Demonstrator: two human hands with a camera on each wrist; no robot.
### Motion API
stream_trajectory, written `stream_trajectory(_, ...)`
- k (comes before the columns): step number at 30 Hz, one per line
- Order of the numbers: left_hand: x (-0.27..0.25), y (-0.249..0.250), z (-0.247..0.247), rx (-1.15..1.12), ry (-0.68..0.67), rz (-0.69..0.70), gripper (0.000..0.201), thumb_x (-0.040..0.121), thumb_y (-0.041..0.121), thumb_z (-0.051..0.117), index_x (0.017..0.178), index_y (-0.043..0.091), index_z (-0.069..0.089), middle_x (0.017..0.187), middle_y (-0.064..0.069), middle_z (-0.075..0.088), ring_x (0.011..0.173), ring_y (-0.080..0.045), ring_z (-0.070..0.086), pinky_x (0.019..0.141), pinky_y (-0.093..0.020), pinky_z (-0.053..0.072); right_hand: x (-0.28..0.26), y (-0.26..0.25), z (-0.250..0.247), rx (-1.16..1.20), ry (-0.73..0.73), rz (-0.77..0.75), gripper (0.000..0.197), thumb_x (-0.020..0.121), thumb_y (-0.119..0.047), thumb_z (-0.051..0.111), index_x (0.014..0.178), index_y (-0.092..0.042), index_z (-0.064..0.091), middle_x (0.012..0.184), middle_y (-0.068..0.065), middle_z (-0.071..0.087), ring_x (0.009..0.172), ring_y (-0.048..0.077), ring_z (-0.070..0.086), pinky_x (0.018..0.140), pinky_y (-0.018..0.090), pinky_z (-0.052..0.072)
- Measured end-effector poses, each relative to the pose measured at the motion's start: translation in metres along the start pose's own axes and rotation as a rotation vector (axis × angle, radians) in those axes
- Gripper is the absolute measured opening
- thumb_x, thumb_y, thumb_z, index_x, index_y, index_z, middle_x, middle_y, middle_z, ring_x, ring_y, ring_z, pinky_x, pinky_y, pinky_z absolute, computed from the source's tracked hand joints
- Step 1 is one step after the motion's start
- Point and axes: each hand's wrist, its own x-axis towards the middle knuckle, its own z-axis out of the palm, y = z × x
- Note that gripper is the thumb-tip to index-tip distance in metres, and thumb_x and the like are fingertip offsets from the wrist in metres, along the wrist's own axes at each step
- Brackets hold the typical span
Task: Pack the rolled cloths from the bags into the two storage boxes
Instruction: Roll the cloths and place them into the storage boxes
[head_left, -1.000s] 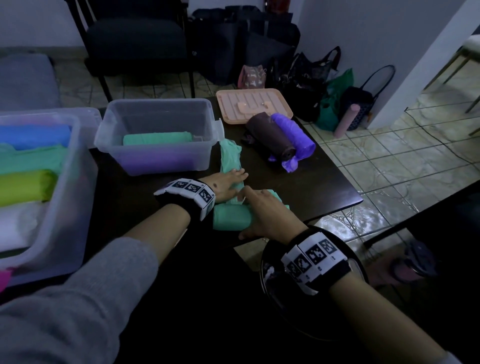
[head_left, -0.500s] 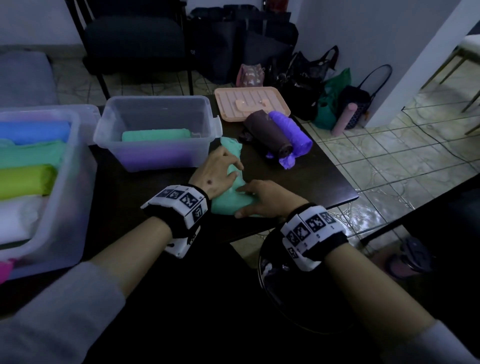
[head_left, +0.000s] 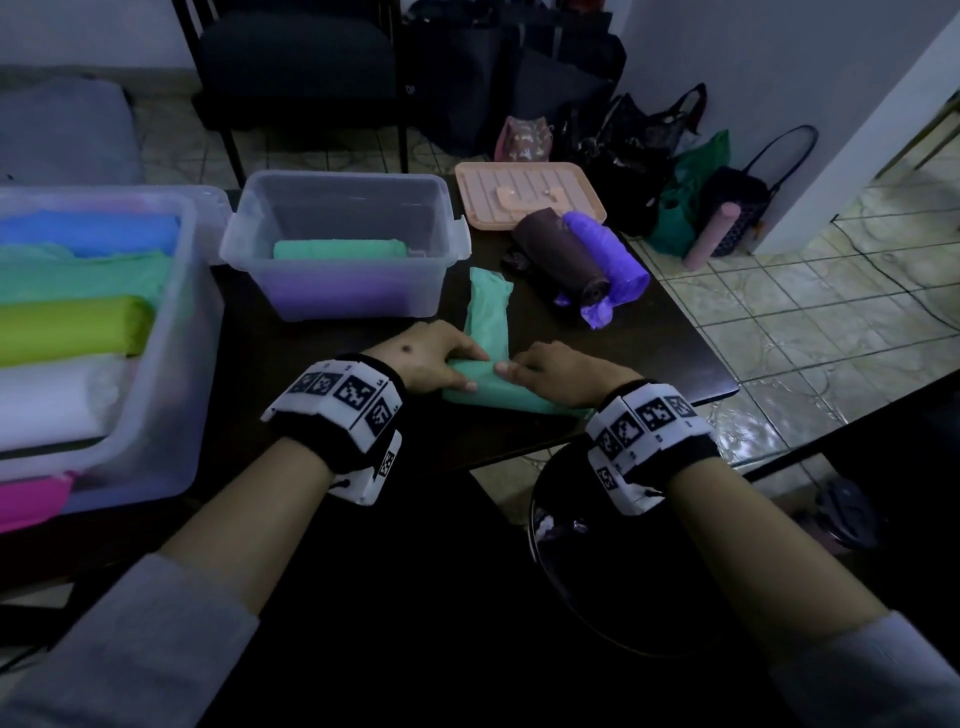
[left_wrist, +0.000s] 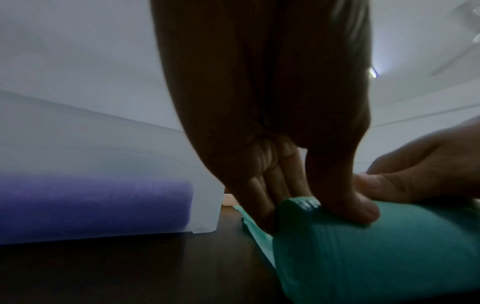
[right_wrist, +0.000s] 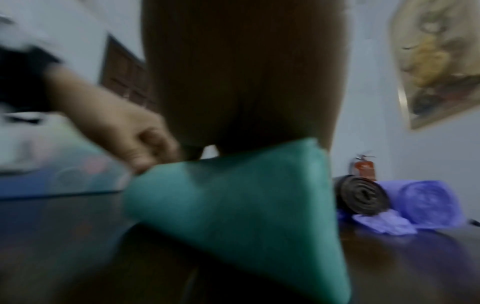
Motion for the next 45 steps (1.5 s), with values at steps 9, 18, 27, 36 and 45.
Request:
stream_trajectory(9,0.019,0.004,-0.014,0.013,-0.034,-0.043,0.047,0.089,0.024,0.061,0.134,0.013,0.051,0.136,-0.004,0.053,0.125,-0.016,0.048,0.099,-0.022,0.032,-0.010,-0.007,0.046,-0.206,0.528,-0.101,0.045,0.093,-0.038,0.050,0.131,-0.013,0.049,0.125,0.008,0.053,0.114,0.030,0.047,0.097,0.038,0.031)
stream_trajectory(18,0.013,0.006,0.014,0.138,0.326,0.074,0.041,0.085,0.022,0.066,0.124,0.016,0.057,0.125,-0.004,0.053,0.117,-0.018,0.050,0.096,-0.027,0.036,0.012,-0.002,0.021,-0.048,0.307,0.012,0.045,0.100,-0.039,0.035,0.139,-0.019,0.040,0.139,0.007,0.039,0.130,0.025,0.031,0.105,0.039,0.024)
stream_trajectory(27,0.014,0.004,0.006,0.161,0.219,0.014,0.062,0.073,0.008,0.076,0.129,0.016,0.052,0.131,-0.003,0.054,0.120,-0.020,0.050,0.094,-0.024,0.036,-0.004,-0.027,0.047,-0.171,0.598,-0.009,0.043,0.091,-0.029,0.049,0.129,-0.011,0.043,0.128,0.011,0.044,0.117,0.030,0.041,0.098,0.038,0.028)
stream_trajectory(36,0.003,-0.014,-0.014,0.060,-0.062,-0.041,0.057,0.082,0.013,0.070,0.135,0.014,0.049,0.137,-0.002,0.052,0.125,-0.016,0.049,0.107,-0.024,0.032,-0.022,-0.031,0.049,-0.187,0.437,-0.116,0.058,0.086,-0.036,0.060,0.138,-0.021,0.040,0.131,0.003,0.046,0.120,0.025,0.040,0.092,0.037,0.033)
stream_trajectory(45,-0.021,-0.022,0.001,-0.032,0.211,0.041,0.051,0.070,0.017,0.080,0.119,0.020,0.063,0.116,0.008,0.058,0.107,-0.005,0.049,0.094,-0.019,0.035,-0.008,-0.031,0.007,0.062,0.001,-0.070,0.043,0.094,-0.035,0.053,0.131,-0.014,0.052,0.127,0.010,0.054,0.118,0.024,0.051,0.091,0.021,0.034)
